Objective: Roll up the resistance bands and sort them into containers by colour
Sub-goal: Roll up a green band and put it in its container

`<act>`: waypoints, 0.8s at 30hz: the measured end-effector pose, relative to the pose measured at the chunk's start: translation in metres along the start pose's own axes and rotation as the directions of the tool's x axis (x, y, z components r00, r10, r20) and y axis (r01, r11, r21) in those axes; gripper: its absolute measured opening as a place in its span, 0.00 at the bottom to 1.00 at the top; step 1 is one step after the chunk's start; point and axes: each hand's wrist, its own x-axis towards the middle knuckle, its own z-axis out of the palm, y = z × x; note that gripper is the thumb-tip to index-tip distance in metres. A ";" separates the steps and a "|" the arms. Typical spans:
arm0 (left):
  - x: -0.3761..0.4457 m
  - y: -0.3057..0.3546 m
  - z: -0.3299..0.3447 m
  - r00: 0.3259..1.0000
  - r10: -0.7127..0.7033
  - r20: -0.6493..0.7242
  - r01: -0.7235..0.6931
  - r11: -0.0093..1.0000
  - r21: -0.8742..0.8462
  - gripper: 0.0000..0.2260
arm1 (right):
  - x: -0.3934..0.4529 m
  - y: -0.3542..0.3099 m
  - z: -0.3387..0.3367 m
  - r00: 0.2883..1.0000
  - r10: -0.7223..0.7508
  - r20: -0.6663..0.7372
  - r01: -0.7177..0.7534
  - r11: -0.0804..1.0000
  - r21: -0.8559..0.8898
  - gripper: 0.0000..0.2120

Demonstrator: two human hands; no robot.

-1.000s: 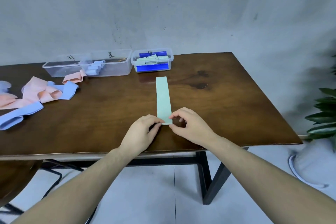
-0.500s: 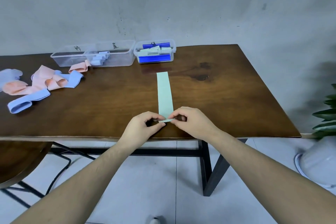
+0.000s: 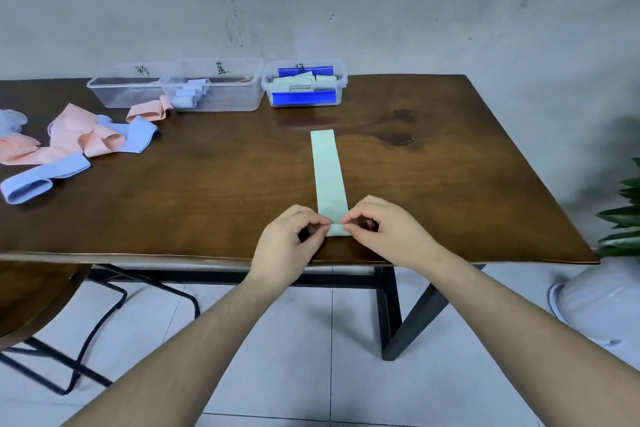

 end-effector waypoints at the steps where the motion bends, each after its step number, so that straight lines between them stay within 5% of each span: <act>1: 0.000 -0.001 0.000 1.000 0.016 0.003 -0.016 1.000 0.013 0.04 | 0.000 0.000 0.000 1.000 0.001 -0.004 -0.001 1.000 -0.021 0.06; 17: -0.001 -0.016 0.003 0.986 0.158 0.051 -0.162 0.983 0.090 0.05 | -0.012 -0.003 0.012 0.971 -0.237 -0.037 0.197 0.876 -0.440 0.15; 24: -0.004 -0.018 0.001 0.982 0.184 0.036 -0.187 0.977 0.105 0.05 | -0.012 -0.007 0.017 0.977 -0.209 -0.048 0.176 0.909 -0.379 0.11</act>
